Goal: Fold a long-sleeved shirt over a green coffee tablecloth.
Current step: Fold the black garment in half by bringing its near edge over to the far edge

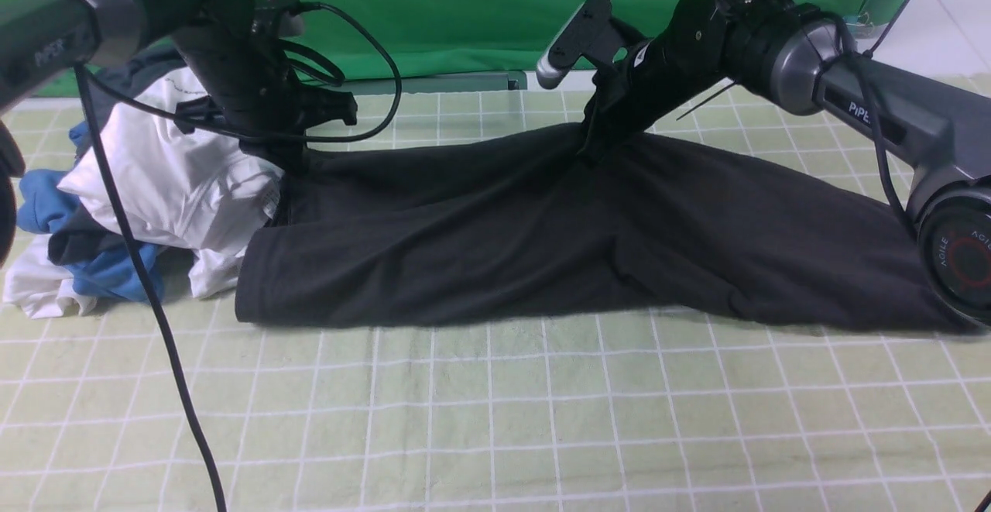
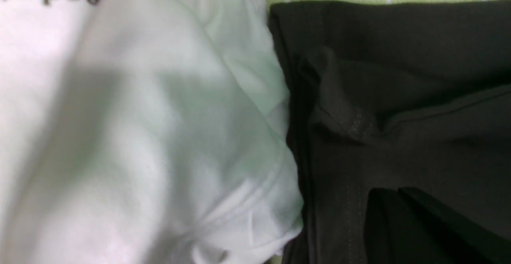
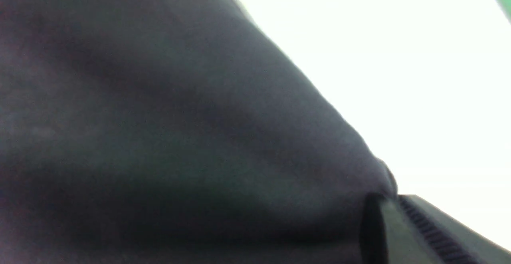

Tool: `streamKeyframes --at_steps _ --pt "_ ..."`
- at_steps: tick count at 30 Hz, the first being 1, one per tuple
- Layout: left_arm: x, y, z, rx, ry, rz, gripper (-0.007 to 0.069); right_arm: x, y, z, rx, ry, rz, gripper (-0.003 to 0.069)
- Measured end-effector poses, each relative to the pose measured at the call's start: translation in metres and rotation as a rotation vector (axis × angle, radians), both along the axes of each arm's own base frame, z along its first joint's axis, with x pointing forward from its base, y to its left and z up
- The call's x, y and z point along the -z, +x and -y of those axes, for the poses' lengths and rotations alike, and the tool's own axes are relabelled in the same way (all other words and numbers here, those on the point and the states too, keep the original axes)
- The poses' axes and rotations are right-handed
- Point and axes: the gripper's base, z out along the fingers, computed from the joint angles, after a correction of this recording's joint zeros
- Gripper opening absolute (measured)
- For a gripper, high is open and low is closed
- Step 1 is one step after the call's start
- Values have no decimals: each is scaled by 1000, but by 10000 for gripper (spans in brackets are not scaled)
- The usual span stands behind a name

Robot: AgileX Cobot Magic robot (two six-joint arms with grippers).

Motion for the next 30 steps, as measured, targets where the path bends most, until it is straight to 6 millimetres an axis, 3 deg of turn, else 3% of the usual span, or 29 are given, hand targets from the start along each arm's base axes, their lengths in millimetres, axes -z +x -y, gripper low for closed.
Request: streamKeyframes --at_steps 6,11,20,23,25,29,30 --pt "-3 7 -1 -15 9 79 19 0 0 0 5 0 -3 43" --pt "-3 9 -5 12 59 107 81 0 0 0 4 -2 -3 52" --pt "19 17 -6 87 109 108 447 0 0 0 17 6 -10 64" --pt "28 20 -5 92 109 101 495 0 0 0 21 9 -14 69" --pt "30 20 -5 102 107 98 475 0 0 0 22 9 -14 70" --pt "30 21 -1 125 77 109 228 0 0 1 23 9 -15 65" --pt "30 21 -1 135 74 113 135 0 0 1 23 9 -15 65"
